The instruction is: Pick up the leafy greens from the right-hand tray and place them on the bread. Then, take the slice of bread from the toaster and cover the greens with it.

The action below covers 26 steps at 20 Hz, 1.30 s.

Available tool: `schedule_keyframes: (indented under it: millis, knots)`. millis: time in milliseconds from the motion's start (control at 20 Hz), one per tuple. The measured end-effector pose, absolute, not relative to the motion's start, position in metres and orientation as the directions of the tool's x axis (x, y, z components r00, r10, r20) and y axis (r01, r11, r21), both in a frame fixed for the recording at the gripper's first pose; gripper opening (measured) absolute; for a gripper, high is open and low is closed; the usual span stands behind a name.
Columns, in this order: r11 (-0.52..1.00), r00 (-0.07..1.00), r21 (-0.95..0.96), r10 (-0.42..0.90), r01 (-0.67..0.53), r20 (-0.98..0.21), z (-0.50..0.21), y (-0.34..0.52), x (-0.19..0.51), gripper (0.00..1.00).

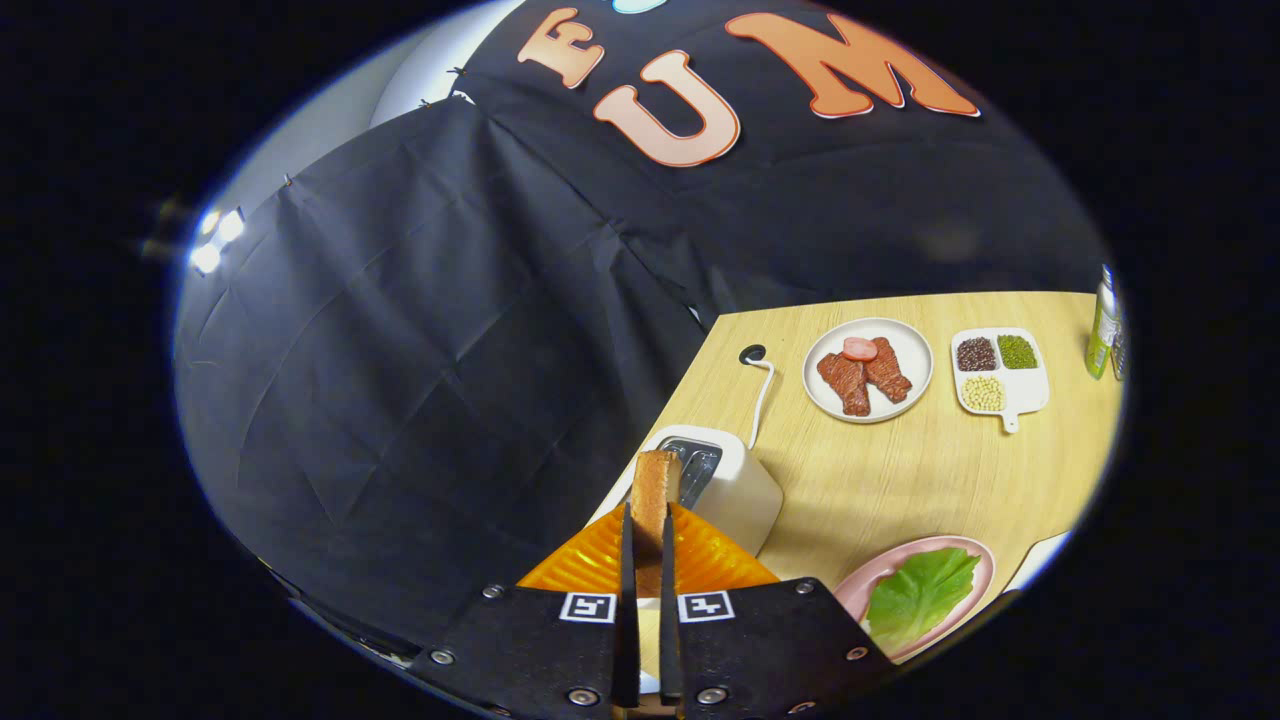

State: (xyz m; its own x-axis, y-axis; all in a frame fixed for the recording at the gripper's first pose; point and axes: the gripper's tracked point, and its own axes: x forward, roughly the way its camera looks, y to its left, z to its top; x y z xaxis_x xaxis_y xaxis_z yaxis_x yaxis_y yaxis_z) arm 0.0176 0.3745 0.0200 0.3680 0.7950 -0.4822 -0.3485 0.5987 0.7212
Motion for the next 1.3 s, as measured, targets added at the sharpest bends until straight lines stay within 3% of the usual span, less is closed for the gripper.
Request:
schedule_keyframes:
  millis: [750,1300]
  knots:
    - [0.634,0.417,0.752,0.742,-0.18,-0.525,-0.052,0.274,-0.012,0.08]
    - [0.639,0.397,0.764,0.725,-0.083,-0.563,-0.115,0.232,-0.035,0.08]
